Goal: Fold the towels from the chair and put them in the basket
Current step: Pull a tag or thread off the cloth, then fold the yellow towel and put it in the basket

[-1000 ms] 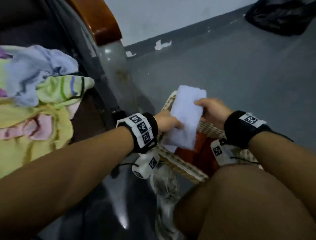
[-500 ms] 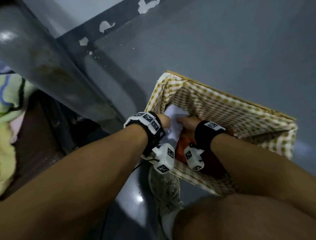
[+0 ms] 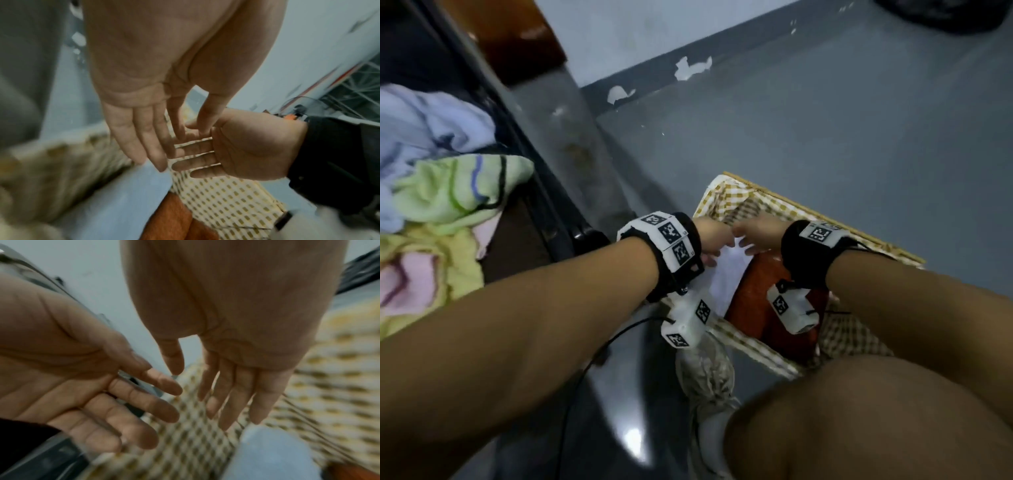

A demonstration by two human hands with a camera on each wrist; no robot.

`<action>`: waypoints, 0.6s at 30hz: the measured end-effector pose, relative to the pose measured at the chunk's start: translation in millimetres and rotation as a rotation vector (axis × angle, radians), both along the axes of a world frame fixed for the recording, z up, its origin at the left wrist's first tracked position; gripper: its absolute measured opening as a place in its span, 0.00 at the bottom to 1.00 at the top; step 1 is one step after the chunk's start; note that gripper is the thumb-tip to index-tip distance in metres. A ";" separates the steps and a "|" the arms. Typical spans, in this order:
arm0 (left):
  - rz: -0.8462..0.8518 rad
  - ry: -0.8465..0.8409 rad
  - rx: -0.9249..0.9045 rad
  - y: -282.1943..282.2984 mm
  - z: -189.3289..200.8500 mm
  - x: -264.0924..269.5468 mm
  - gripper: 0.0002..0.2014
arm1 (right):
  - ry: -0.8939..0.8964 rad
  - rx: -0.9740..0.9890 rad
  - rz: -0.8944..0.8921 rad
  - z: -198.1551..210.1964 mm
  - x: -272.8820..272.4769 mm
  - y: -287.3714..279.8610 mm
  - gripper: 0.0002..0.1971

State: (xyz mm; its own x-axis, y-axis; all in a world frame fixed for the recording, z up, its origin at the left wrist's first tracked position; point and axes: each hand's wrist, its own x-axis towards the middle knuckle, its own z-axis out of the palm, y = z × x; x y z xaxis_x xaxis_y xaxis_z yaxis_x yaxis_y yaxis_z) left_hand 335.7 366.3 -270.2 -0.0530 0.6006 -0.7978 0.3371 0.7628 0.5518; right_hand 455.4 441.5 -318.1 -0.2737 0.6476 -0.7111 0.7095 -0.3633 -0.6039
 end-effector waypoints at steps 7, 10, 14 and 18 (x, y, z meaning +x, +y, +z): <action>0.078 0.089 0.268 -79.1 97.4 -91.2 0.09 | 0.150 0.087 0.360 136.6 -85.7 -76.3 0.12; 0.076 0.143 0.313 -130.7 132.1 -145.7 0.08 | 0.184 0.090 0.533 176.7 -139.6 -117.3 0.15; 0.207 0.254 0.390 -209.0 158.5 -213.2 0.12 | 0.265 0.093 0.716 204.5 -221.2 -170.2 0.13; 0.350 0.396 0.408 -280.5 154.0 -269.1 0.06 | 0.306 0.154 0.808 204.2 -302.2 -213.3 0.15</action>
State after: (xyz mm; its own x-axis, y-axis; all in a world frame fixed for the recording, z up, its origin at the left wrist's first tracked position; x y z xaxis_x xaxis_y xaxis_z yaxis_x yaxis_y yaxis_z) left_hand 66.6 85.8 -116.2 -0.5421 0.7439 -0.3909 0.3435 0.6207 0.7048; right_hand 153.1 228.1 -113.9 -0.8545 0.2560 -0.4519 0.5132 0.2820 -0.8106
